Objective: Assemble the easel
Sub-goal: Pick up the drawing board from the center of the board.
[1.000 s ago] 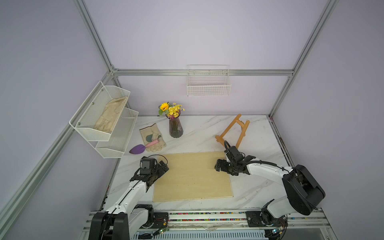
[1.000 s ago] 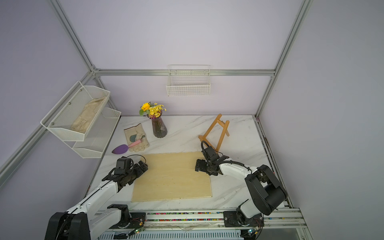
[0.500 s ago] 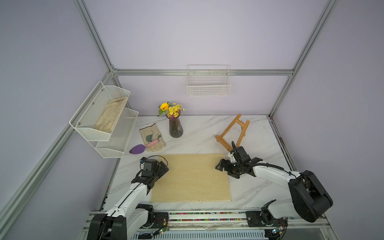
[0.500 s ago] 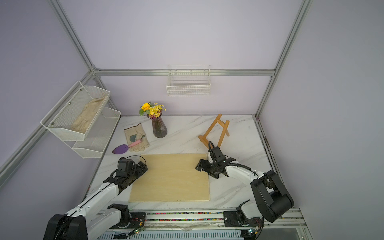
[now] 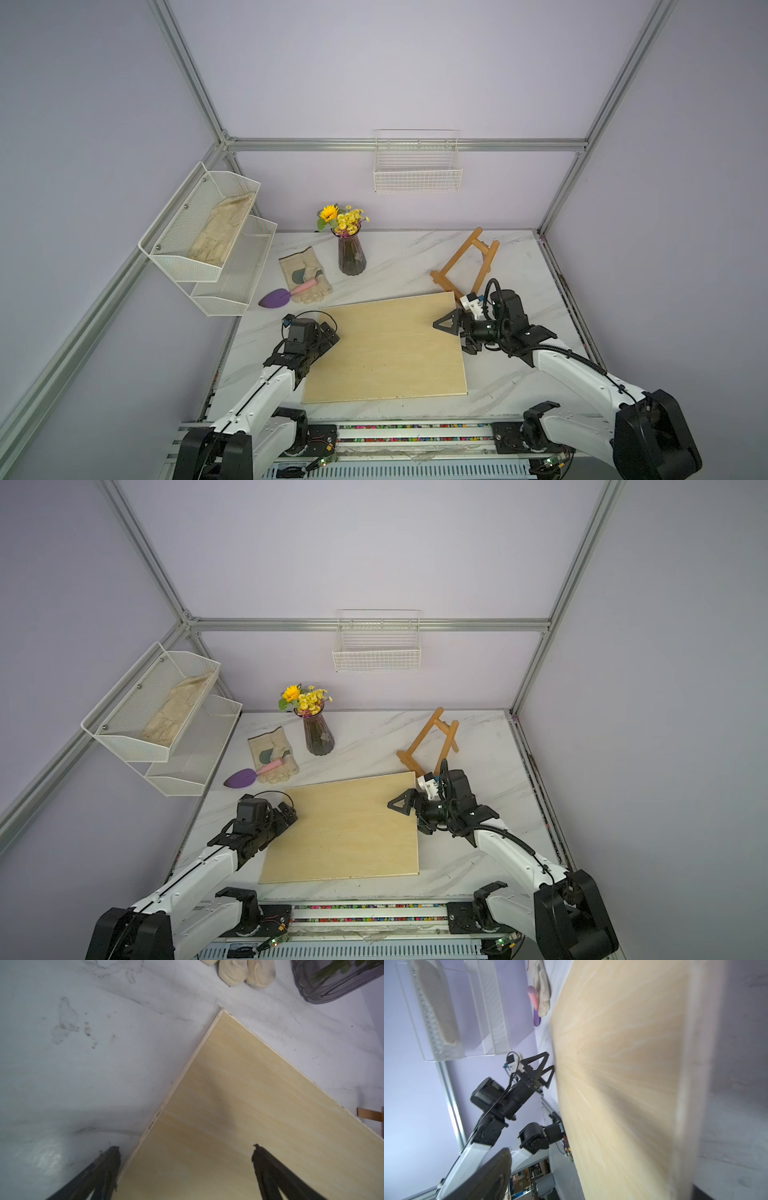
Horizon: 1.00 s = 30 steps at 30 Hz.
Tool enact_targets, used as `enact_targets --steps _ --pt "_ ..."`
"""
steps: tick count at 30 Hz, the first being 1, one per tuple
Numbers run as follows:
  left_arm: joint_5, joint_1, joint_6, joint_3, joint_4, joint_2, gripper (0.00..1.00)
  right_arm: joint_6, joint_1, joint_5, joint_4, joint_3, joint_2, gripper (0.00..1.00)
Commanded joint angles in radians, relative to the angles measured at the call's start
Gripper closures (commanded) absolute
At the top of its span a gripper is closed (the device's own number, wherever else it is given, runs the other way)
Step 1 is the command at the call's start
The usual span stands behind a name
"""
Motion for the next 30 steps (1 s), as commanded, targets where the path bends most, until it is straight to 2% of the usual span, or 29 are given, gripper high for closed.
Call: enact_targets --steps 1,3,8,11,15,17,21,24,27,30 --pt "0.278 -0.038 -0.1 -0.062 -0.096 0.0 0.0 0.073 -0.01 -0.155 0.111 0.007 -0.044 0.03" --pt "0.26 -0.038 -0.106 -0.075 -0.092 -0.025 0.0 0.074 -0.018 -0.144 0.09 0.03 -0.056 0.03" --pt "0.22 -0.038 -0.088 -0.055 -0.141 -0.036 0.0 -0.046 -0.046 -0.058 -0.076 0.103 -0.073 0.03" --pt "0.206 -0.038 -0.08 -0.05 -0.145 -0.023 0.0 -0.072 -0.048 -0.041 -0.097 0.127 -0.073 0.03" --pt "0.183 -0.038 -0.071 -0.043 -0.145 0.001 0.0 -0.154 -0.048 0.009 -0.203 0.201 -0.05 0.18" --pt "0.18 -0.038 -0.068 -0.038 -0.14 0.014 0.0 -0.174 -0.048 0.032 -0.222 0.222 -0.047 0.22" --pt "0.18 -0.038 -0.058 -0.021 -0.139 0.035 0.0 -0.215 -0.049 0.056 -0.266 0.246 -0.03 0.37" --pt "0.174 -0.038 -0.058 -0.02 -0.137 0.04 0.0 -0.255 -0.048 0.058 -0.29 0.267 -0.017 0.54" --pt "0.178 -0.038 -0.055 -0.014 -0.137 0.038 0.0 -0.277 -0.046 0.071 -0.317 0.286 -0.012 0.59" --pt "0.175 -0.038 -0.055 -0.011 -0.137 0.035 0.0 -0.286 -0.047 0.091 -0.322 0.29 -0.015 0.72"
